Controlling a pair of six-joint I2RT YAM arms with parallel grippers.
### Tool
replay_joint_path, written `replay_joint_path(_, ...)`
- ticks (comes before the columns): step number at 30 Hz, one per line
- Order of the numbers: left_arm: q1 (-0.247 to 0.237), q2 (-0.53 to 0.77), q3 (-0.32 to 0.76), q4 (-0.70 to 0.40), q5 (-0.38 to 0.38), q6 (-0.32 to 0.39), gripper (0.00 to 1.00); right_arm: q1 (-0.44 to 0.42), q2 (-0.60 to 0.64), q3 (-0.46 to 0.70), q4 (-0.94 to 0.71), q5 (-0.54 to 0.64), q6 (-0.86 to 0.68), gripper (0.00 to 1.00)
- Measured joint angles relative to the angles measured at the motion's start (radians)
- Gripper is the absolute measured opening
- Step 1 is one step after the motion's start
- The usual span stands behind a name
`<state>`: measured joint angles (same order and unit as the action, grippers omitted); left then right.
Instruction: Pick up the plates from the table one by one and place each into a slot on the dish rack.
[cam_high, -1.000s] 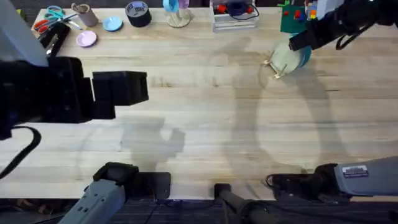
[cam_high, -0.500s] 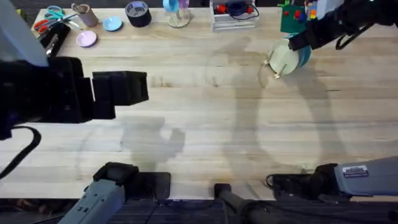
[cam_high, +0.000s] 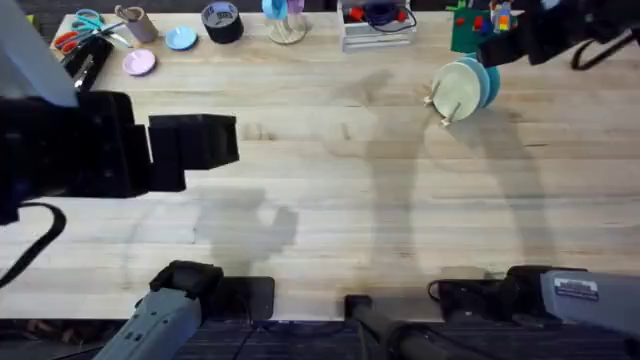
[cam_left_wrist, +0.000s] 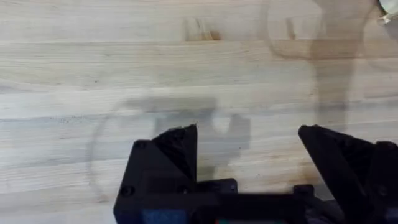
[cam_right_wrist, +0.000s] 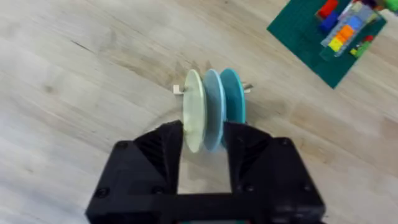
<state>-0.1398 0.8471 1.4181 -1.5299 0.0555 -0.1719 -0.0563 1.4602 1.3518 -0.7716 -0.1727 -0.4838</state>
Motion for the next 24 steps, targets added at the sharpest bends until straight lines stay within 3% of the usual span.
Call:
replay_joint_path(3, 0.0, 0.0, 0.0, 0.0, 0.0, 0.0, 0.993, 0.001, -0.058, 0.0, -0.033, 0.0, 0.027, 0.505)
replay_joint_path(8, 0.0, 0.0, 0.0, 0.0, -0.001, 0.0, 0.993, 0.004, -0.177, 0.0, -0.14, 0.0, 0.082, 0.587)
replay_joint_path(10, 0.0, 0.0, 0.0, 0.0, -0.001, 0.0, 0.993, 0.004, -0.236, 0.0, -0.19, 0.0, 0.107, 0.736)
replay_joint_path(12, 0.0, 0.0, 0.0, 0.0, -0.001, 0.0, 0.993, 0.004, -0.298, 0.0, -0.242, 0.0, 0.138, 0.956)
replay_joint_path(13, 0.0, 0.0, 0.0, 0.0, -0.001, 0.0, 0.992, 0.004, -0.326, 0.0, -0.264, -0.001, 0.151, 0.983)
replay_joint_path(24, 0.0, 0.0, 0.0, 0.0, -0.002, 0.0, 0.993, 0.004, -0.644, 0.0, -0.416, -0.001, 0.281, 0.995)
